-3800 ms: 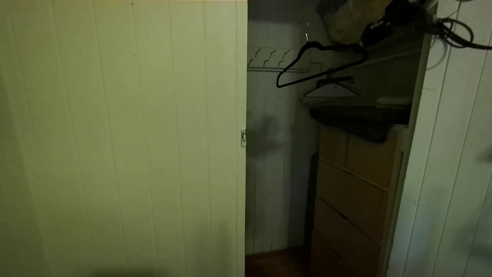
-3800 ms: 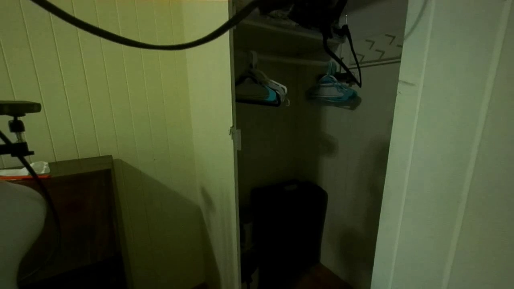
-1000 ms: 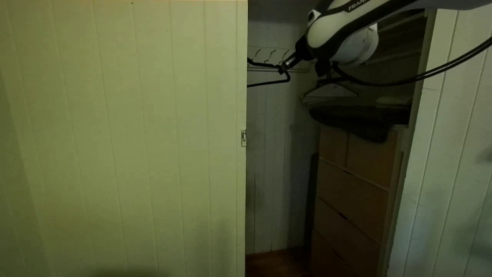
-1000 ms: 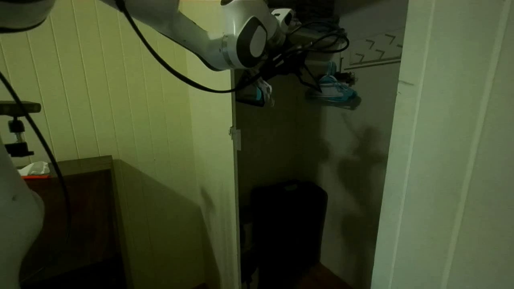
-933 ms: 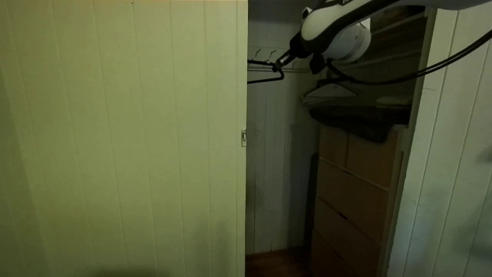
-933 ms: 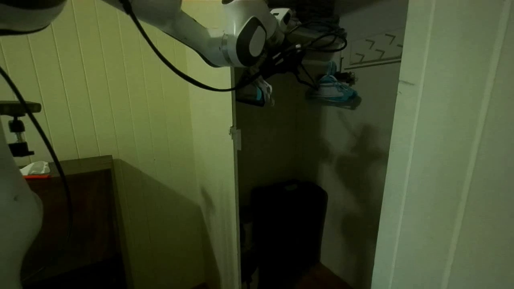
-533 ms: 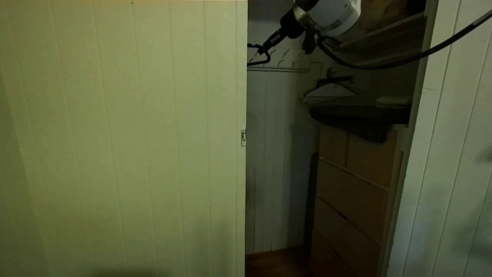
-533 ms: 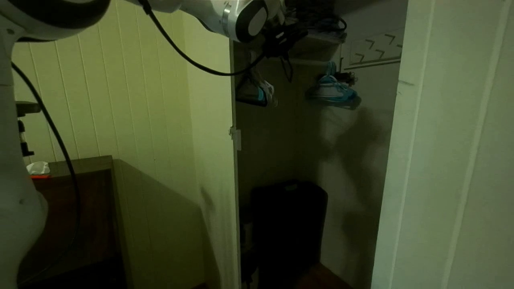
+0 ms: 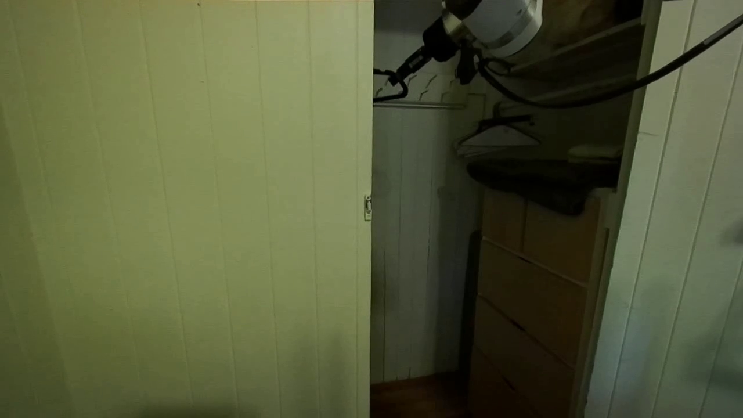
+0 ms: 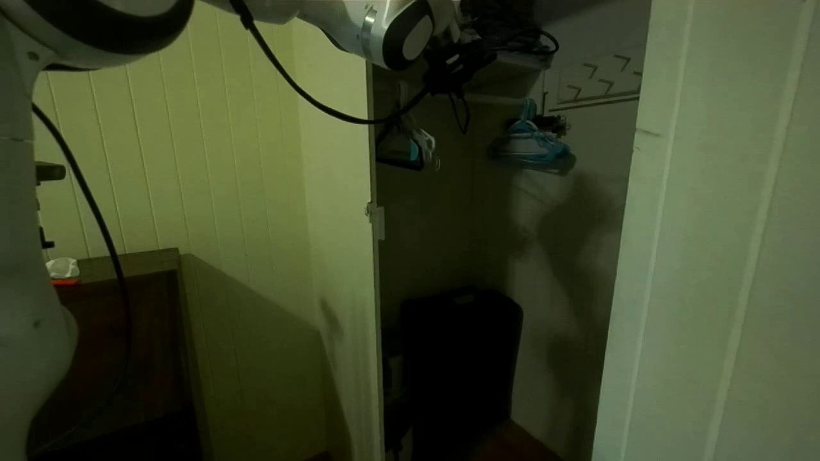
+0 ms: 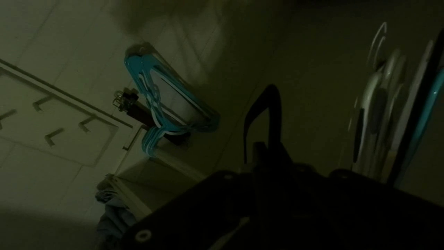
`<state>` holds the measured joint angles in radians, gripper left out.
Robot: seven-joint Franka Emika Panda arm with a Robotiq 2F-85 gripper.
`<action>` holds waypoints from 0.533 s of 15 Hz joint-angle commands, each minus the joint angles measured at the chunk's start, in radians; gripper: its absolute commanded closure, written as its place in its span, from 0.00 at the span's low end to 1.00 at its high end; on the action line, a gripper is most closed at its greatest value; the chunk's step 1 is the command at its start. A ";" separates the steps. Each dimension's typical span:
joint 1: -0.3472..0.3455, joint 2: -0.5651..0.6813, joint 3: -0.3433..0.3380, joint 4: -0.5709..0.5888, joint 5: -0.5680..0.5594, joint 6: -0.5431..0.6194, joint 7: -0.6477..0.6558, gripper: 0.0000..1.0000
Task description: Take out one black hanger from the closet then hang it back on the rail.
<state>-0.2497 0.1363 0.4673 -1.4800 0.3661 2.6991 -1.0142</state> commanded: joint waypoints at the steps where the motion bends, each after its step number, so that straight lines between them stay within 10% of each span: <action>1: 0.002 0.093 0.016 0.115 0.023 -0.044 -0.044 0.99; 8: 0.039 0.263 0.011 0.308 -0.052 -0.240 -0.038 0.99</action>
<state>-0.2392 0.2958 0.4714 -1.3206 0.3531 2.5436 -1.0368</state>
